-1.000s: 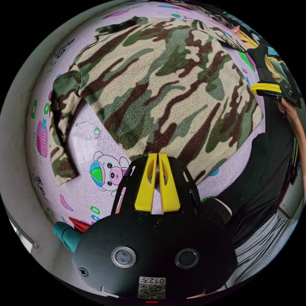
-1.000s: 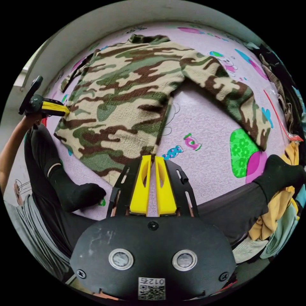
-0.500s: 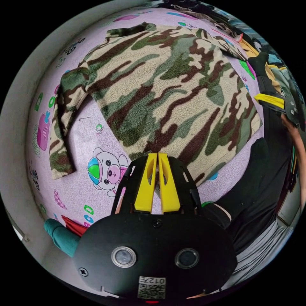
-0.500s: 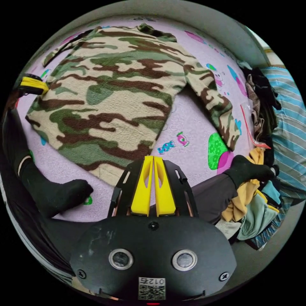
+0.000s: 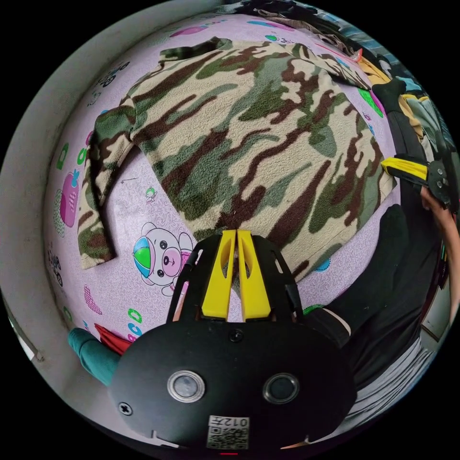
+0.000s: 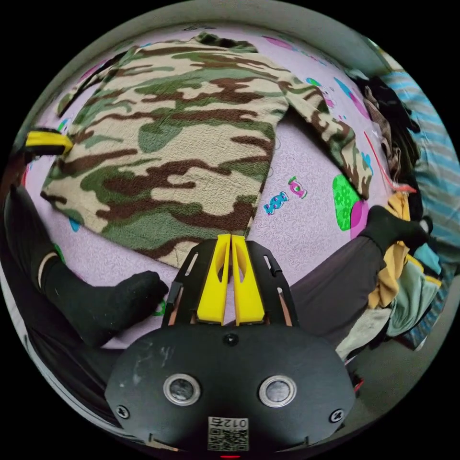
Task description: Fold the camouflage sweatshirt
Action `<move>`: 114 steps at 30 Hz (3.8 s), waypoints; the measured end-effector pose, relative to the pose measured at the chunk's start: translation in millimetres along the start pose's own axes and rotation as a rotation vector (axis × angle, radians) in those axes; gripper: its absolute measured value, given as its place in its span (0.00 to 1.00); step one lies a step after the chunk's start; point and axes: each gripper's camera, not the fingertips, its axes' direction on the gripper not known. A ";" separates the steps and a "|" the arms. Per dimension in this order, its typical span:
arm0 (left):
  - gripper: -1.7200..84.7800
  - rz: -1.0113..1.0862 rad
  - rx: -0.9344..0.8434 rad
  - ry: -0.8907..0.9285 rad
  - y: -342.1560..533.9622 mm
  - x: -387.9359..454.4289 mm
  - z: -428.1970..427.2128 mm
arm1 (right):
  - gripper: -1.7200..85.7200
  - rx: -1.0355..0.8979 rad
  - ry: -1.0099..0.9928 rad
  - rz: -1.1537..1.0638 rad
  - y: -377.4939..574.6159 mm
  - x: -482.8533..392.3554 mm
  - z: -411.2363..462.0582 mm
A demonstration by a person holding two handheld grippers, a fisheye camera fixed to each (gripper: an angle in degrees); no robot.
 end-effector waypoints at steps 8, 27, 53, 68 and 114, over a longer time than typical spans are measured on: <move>0.03 -0.086 0.114 0.040 41.6 7.3 -61.0 | 0.01 0.022 -0.084 0.084 17.5 20.3 -56.0; 0.10 -0.298 0.285 -0.137 117.6 -130.9 -160.1 | 0.01 0.155 -0.301 -0.082 -68.8 -33.7 -113.0; 0.04 -0.313 0.100 0.402 152.1 -339.5 -258.3 | 0.01 0.097 -0.379 -0.415 -158.2 -111.1 -13.5; 0.04 -0.316 0.422 0.986 204.1 -465.1 -373.6 | 0.15 0.537 -0.832 -0.407 -112.5 -76.3 -123.9; 0.03 -0.403 0.486 0.532 23.8 -392.3 -205.2 | 0.03 0.231 -0.565 0.021 -197.6 252.4 72.2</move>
